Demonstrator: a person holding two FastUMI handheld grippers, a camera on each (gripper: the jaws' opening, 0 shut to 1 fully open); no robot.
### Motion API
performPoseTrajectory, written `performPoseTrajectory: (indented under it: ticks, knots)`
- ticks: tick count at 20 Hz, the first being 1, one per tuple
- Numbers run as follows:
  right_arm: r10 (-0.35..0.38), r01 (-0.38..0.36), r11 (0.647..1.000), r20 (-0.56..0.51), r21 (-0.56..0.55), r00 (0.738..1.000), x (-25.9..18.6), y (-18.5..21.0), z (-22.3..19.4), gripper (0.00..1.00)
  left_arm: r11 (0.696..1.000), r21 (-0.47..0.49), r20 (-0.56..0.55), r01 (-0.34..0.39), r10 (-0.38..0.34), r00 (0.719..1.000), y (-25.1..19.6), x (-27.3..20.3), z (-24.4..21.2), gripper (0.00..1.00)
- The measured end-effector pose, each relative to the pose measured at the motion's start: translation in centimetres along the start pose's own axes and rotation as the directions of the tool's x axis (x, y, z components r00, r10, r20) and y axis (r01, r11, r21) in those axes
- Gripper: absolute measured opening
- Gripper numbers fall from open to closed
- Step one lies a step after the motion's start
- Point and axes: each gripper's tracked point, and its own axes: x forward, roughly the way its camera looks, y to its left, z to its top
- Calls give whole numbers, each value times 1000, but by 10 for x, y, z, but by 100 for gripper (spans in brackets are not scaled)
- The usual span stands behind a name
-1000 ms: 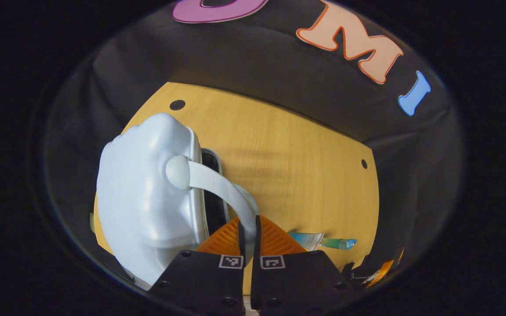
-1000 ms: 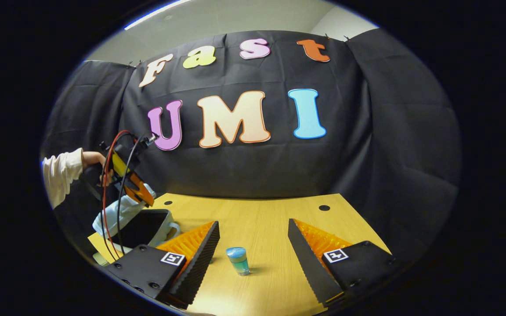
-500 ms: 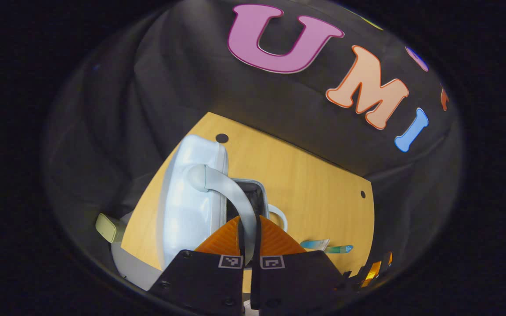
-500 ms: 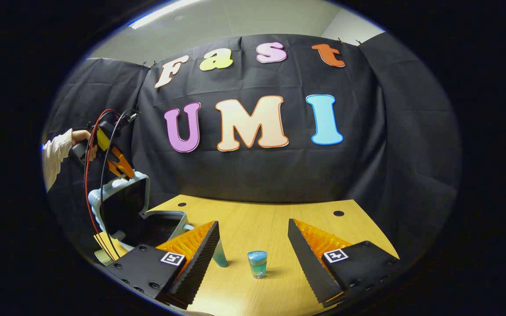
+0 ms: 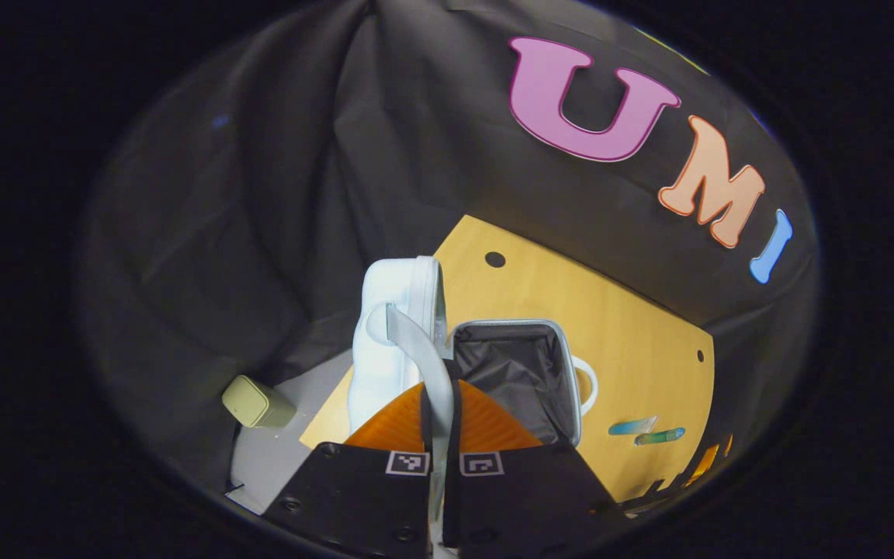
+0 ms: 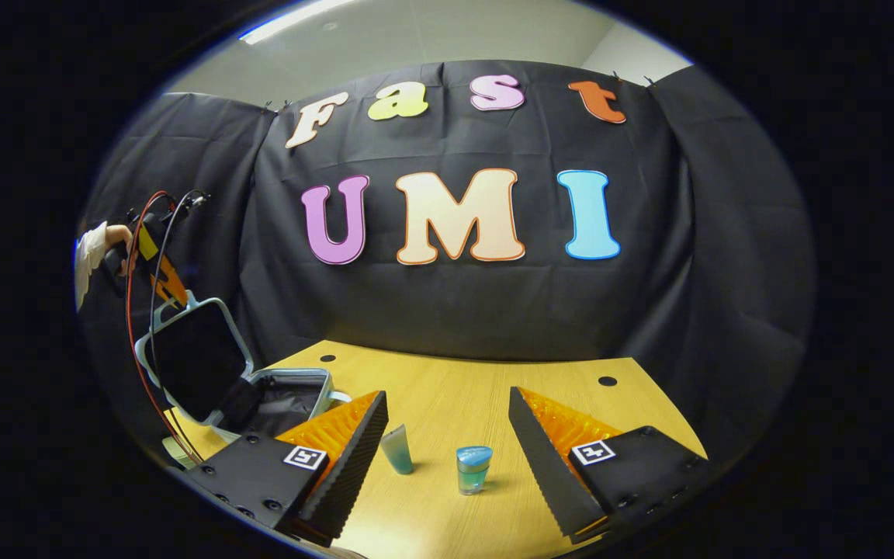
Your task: First open the suitcase, pack the skin care products into it, and then close the suitcase.
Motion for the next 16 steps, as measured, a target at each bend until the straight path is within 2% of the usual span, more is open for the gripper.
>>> performPoseTrajectory:
  ticks: [3,7,16]
  knots:
    - [3,-3,1000,1,-3,1000,1,10,0,98,998,-18,-4,-62,62,998,42,1,-11,0]
    - [3,-3,1000,8,-17,1000,0,22,-2,98,985,17,-25,-174,174,984,104,9,-40,0]
    - [0,0,999,2,-48,1000,-11,39,-12,98,964,-78,-123,-254,243,962,164,51,-109,0]
